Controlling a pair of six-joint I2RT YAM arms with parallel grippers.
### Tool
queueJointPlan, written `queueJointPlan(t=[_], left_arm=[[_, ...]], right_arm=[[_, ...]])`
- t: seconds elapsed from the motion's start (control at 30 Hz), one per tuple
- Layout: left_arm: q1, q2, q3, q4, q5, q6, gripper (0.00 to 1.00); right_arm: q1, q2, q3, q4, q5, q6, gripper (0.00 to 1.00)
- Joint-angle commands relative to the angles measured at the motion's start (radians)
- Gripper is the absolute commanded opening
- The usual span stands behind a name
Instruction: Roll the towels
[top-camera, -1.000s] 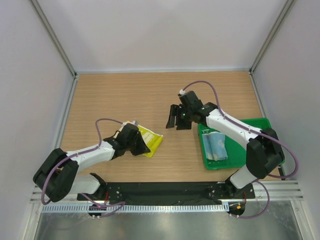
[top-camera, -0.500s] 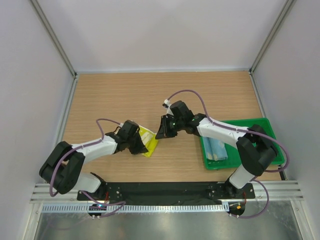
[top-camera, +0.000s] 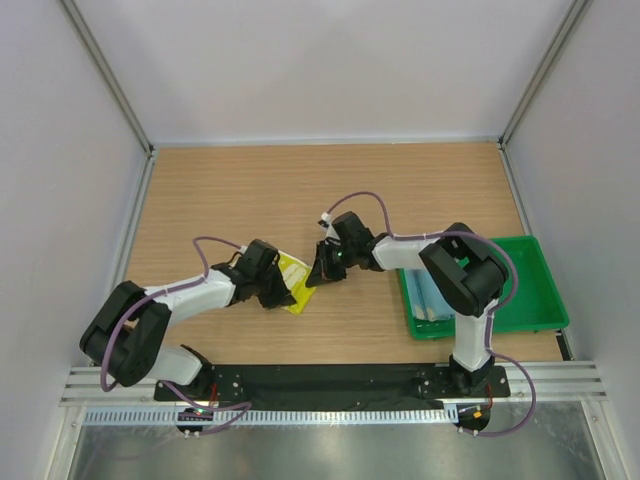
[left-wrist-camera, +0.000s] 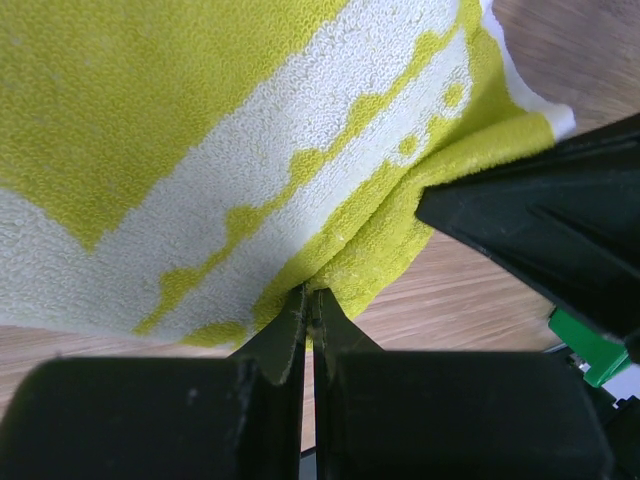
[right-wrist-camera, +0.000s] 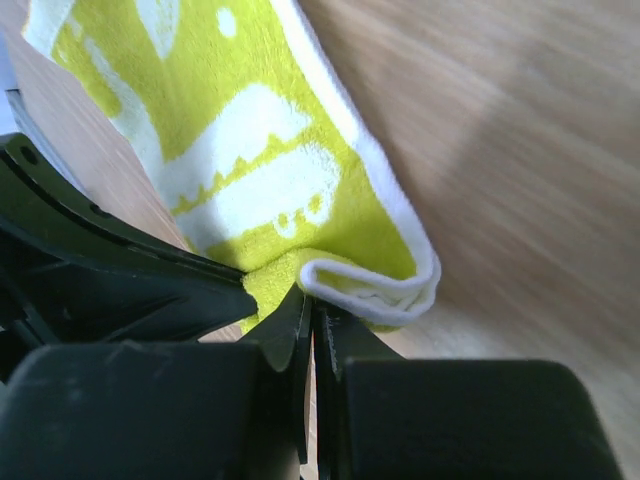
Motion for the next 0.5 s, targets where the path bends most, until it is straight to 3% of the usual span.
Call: queueJointPlan(t=[0.0, 0.23, 0.47], left_arm=[[0.005, 0.022, 0.003, -0.095, -0.049, 0.034, 0.00], [0.007, 0.023, 0.019, -0.144, -0.067, 0.077, 0.01], [0.005, -0.001, 0.019, -0.233, -0.132, 0.133, 0.12]], right_arm=[[-0.044, 0.037, 0.004, 0.107, -0.032, -0.010, 0.03], [-0.056, 0.093, 0.009, 0.115, -0.049, -0.022, 0.02], [-0.058, 0.100, -0.007, 0.105, -0.046, -0.039, 0.02]])
